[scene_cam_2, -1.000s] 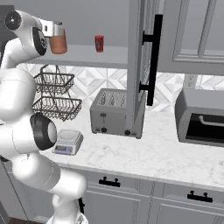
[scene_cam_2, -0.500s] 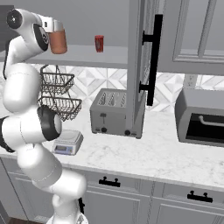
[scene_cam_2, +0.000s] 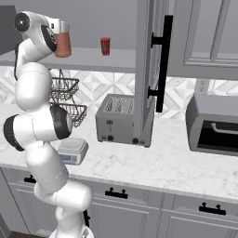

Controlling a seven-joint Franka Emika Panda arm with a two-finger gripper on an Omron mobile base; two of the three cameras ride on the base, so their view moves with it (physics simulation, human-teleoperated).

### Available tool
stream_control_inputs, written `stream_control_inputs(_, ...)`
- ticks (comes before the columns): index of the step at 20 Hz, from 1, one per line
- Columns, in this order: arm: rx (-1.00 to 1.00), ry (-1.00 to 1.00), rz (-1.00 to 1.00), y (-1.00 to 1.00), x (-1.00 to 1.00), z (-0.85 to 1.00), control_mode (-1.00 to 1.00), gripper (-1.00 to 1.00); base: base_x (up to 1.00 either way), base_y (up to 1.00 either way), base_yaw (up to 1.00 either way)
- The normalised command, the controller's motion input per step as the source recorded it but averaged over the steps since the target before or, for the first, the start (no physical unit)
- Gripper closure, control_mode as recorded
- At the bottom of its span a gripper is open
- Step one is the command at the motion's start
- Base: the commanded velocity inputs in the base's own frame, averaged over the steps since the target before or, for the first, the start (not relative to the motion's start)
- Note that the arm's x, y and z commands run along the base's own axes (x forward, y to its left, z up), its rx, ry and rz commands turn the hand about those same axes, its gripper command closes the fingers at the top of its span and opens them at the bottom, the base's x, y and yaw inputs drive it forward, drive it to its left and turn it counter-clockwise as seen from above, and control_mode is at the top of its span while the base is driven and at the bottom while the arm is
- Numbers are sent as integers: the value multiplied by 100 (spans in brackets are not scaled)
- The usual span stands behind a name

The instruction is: Pick the honey bottle and place it on the digital scale for weighing, and close the cabinet.

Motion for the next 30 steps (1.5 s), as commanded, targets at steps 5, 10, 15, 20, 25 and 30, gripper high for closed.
stream_control_inputs(5,0,0,0,0,49,0,-100,-100,0,0,0)
stream_control_inputs(10,0,0,0,0,36,0,-100,-100,0,0,0)
stream_control_inputs(15,0,0,0,0,6,0,-100,100,0,0,0)
stream_control_inputs(20,0,-2,0,0,-15,0,-100,100,0,0,0)
stream_control_inputs(25,0,-16,0,4,-56,0,-100,100,0,0,0)
stream_control_inputs(30,0,-27,0,3,-94,0,-100,100,0,0,0)
